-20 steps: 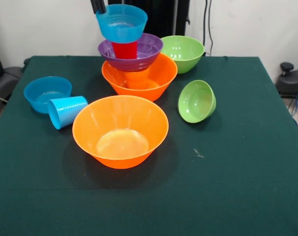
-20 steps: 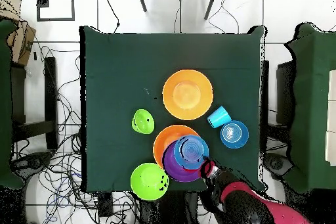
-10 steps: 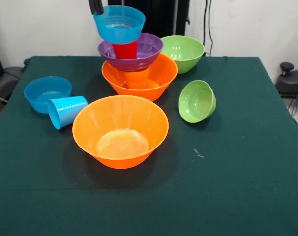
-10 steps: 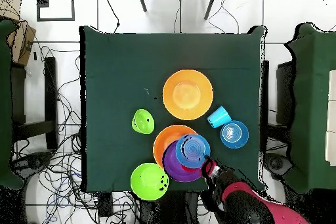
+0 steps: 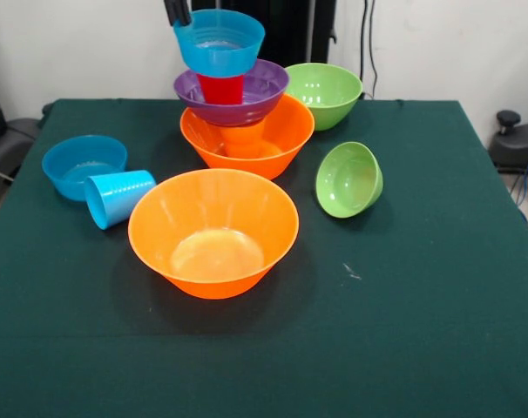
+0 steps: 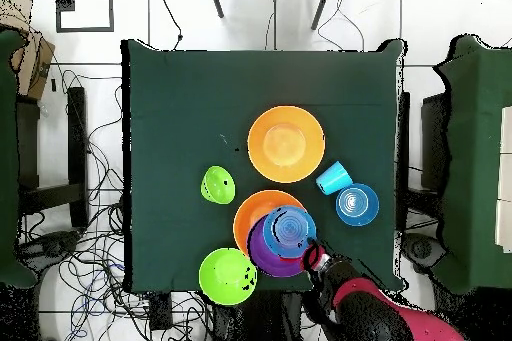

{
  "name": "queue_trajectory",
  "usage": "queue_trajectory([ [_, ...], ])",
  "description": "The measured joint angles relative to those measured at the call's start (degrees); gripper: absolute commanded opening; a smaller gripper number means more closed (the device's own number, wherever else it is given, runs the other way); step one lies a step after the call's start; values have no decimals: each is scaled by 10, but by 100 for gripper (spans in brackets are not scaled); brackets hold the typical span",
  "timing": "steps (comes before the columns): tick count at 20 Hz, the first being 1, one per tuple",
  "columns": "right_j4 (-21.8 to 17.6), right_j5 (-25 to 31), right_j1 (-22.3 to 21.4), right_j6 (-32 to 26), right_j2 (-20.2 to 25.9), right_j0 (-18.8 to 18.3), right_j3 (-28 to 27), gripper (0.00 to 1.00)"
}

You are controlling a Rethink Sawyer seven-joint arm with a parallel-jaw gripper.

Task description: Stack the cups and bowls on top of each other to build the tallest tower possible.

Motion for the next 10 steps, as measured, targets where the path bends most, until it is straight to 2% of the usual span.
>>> queue_trajectory([
  [10, 0, -10, -1, 0, -2, 4, 18, 0],
])
